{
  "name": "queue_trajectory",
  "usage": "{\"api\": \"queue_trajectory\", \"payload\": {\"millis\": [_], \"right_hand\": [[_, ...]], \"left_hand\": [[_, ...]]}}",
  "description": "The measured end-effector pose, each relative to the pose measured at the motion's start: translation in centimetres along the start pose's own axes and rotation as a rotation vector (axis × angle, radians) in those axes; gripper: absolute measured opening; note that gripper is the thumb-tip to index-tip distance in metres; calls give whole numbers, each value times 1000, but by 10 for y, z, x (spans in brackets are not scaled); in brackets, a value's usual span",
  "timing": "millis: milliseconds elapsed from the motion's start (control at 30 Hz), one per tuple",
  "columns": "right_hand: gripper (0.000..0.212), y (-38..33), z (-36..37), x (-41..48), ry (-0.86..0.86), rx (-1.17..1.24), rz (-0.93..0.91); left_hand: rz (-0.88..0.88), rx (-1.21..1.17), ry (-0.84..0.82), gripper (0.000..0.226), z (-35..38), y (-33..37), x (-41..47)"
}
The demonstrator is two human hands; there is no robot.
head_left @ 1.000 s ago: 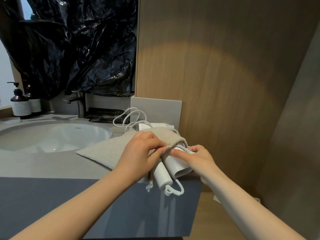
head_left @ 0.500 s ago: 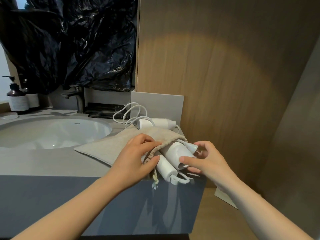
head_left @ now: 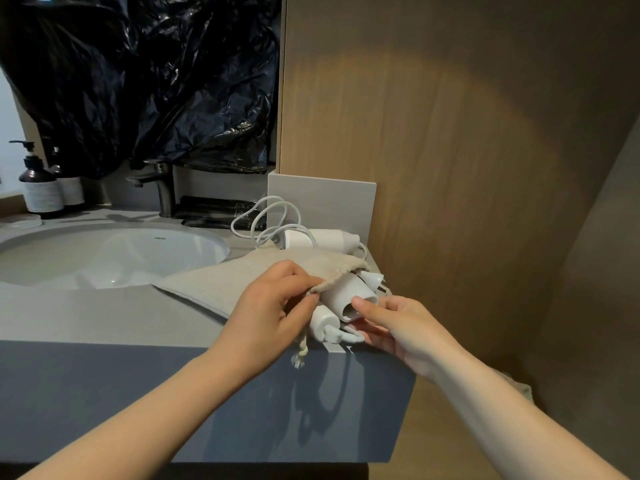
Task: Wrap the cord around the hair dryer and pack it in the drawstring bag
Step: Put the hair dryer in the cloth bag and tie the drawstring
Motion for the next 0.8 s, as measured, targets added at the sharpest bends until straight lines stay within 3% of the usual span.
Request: {"api": "queue_trajectory", "payload": {"millis": [67,167,233,333,433,600,800], "right_hand": [[60,0,-7,3,94,-213,-33],[102,-17,-26,7,275,-841,-172],[117,-27,-30,17,108,-958,-219],[102,-32,-25,34,-191,-907,-194],[65,-34,-18,38,-271,-816,-229],[30,-27,-21,42,-72,-702,-338],[45,-22,-18,39,159,-652,-472]], "left_hand": [[-34,-19,-37,24,-3,-7,-3],[-75,-28,-53,33,-6,-17,-12],[-80,-31,-70,33,-5,-20,-16],[-65,-25,-85,31,-4,-20,-19],[-76,-41,-97,35,-5,-23,-20],[-70,-67,-130,47,-5,-25,-22],[-59,-39,-46,53,-3,-20,-17]]}}
Point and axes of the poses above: each hand's wrist, its own x-axis towards the middle knuckle, its own z-axis out of the palm, y = z × x, the point moved 4 cm from there along x, towards the middle knuckle, and after that the axes turned 13 degrees about -y, right-handed, at the moved point
